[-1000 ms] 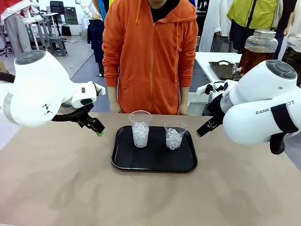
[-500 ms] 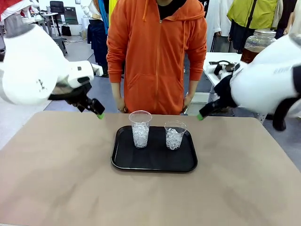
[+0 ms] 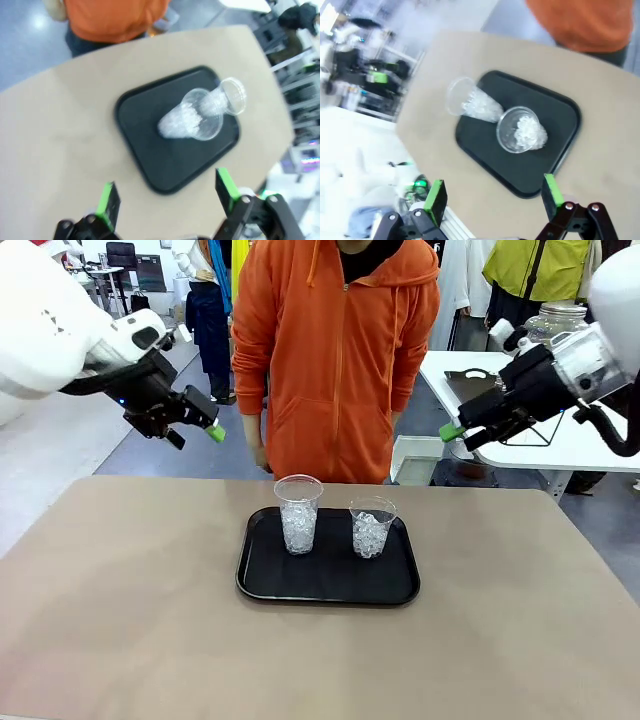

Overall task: Pour the drink into the iced cup.
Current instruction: Pick up the iced cup indicated by the human and present it to them.

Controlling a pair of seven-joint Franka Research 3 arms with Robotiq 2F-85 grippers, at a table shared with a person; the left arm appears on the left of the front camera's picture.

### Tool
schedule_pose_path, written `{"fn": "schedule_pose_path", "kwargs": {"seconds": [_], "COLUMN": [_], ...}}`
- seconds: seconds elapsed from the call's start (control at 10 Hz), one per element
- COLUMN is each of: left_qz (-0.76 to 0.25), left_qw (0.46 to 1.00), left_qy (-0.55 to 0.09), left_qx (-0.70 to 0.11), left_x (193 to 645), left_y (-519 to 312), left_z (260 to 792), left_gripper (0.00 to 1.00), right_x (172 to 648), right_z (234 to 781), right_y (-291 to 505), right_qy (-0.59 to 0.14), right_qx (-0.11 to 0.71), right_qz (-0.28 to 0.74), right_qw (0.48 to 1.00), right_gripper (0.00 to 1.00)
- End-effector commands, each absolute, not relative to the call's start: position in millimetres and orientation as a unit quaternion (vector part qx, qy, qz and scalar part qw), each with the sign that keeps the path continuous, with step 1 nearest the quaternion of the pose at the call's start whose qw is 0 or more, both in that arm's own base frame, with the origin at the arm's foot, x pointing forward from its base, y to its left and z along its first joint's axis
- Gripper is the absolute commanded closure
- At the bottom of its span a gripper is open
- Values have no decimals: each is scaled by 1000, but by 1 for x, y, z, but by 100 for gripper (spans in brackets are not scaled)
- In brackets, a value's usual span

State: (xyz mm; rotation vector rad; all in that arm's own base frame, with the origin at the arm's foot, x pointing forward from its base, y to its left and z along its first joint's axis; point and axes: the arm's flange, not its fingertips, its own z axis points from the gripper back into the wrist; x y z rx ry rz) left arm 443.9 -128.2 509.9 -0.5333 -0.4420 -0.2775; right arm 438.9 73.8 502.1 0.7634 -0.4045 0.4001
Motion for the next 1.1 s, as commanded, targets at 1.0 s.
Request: {"fn": "schedule_pose_path", "kwargs": {"seconds": [1.0], "left_qz": [-113], "left_qw": [866], "left_qy": [-246], "left_qx": [-421], "left_x": [470], "left_y": [-109], "left_z": [492], "left_gripper": [0], "right_x": [473], "right_z": [441], "right_y": [33], "right_qy": [-117], "right_qx": [527], "right_qz": [76], "right_qw": [838], "right_gripper": [0]}}
